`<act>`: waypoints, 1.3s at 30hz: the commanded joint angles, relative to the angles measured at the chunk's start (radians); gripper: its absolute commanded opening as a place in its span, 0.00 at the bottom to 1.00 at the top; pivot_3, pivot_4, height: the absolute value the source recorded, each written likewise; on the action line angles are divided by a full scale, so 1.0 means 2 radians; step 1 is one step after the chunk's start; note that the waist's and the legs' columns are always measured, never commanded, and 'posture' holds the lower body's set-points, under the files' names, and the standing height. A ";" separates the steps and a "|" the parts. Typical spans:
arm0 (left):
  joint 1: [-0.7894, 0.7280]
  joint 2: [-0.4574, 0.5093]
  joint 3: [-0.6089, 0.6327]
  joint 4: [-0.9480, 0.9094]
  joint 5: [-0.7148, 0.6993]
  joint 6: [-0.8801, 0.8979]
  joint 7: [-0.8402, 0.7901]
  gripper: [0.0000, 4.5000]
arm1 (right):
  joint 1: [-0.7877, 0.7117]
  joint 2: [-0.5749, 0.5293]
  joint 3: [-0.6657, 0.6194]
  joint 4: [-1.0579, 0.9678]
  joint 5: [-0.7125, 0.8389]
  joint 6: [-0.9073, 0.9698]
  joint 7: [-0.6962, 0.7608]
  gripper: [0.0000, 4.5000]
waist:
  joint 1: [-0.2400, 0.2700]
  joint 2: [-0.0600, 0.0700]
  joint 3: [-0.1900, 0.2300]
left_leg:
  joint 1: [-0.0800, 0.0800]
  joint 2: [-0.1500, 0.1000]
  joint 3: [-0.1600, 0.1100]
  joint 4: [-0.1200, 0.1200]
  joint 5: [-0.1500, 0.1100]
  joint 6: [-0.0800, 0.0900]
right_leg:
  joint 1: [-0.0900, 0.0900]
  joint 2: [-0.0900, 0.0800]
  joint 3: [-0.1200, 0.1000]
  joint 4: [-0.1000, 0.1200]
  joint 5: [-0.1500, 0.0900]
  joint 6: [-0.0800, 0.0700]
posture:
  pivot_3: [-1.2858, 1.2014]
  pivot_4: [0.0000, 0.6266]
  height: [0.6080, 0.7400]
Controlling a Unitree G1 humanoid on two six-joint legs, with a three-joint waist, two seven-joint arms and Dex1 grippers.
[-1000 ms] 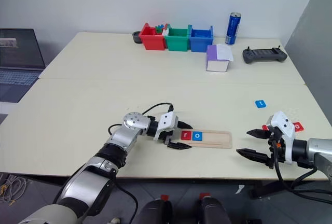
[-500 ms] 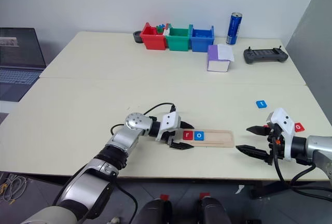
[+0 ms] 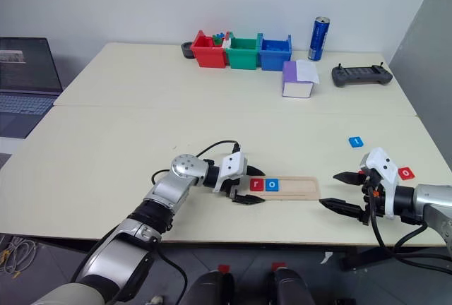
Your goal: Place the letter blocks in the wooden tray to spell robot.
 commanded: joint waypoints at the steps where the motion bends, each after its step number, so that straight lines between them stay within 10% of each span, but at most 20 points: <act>1: 0.001 -0.001 -0.005 -0.010 -0.004 0.003 -0.006 0.99 | -0.003 -0.002 -0.008 -0.002 0.005 -0.008 0.003 1.00 | 0.000 0.000 0.000 | 0.000 0.000 0.000 0.000 0.000 0.000 | 0.000 0.000 0.000 0.000 0.000 0.000 | 0.52 0.24 1.00; 21: 0.038 0.082 0.034 -0.153 -0.070 0.046 -0.035 0.99 | -0.022 -0.018 -0.013 0.008 0.006 -0.009 0.011 1.00 | -0.002 0.000 0.000 | 0.000 0.000 0.000 0.000 0.000 0.000 | 0.000 0.000 0.000 0.000 0.000 0.000 | 0.52 0.24 1.00; 39: 0.088 0.246 0.218 -0.268 -0.278 0.216 -0.088 0.99 | 0.007 -0.088 -0.165 0.135 0.000 -0.033 0.087 1.00 | -0.003 0.000 0.000 | 0.001 0.001 0.000 0.000 0.000 0.000 | 0.000 0.000 0.000 0.000 0.000 0.000 | 0.52 0.24 1.00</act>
